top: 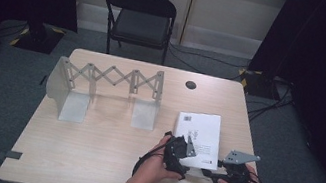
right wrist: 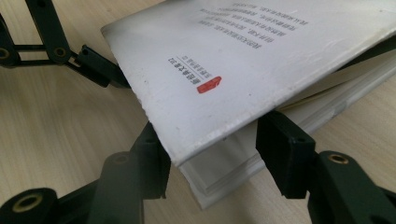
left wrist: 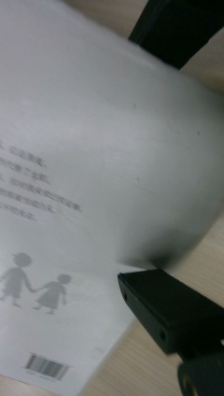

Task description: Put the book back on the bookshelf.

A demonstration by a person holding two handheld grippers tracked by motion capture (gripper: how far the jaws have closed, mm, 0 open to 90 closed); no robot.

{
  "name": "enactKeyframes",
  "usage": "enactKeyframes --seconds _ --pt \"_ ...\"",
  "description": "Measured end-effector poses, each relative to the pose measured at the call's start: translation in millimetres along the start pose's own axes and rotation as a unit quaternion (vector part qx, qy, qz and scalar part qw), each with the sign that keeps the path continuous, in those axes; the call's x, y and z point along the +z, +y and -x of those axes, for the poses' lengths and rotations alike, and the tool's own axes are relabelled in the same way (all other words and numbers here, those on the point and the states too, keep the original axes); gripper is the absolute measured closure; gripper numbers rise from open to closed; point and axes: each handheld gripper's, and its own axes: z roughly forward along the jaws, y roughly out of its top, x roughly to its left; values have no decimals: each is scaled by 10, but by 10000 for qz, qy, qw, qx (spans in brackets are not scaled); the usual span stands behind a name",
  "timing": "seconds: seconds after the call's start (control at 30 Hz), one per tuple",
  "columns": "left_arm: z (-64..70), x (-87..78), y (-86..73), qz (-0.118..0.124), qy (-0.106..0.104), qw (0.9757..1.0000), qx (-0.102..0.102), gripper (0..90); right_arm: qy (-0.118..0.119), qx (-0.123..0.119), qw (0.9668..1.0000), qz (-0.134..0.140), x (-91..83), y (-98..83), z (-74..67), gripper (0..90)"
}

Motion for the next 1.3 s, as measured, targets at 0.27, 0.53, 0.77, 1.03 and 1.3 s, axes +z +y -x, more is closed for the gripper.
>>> enactKeyframes --seconds 0.27,0.53,0.77,1.03,1.3 --pt "61 75 103 -34 35 9998 193 0 6 16 10000 -4 -4 10 1 473" --pt "62 76 146 -110 214 9994 233 88 37 120 9999 -28 12 10 -1 473" --pt "72 -6 121 82 153 9995 273 180 119 -53 9999 68 -2 -16 26 447" --pt "57 -11 119 63 103 9994 310 181 26 -18 9999 -116 5 -94 112 454" --pt "76 -12 109 29 139 9991 387 188 -56 167 9998 80 13 -73 145 480"
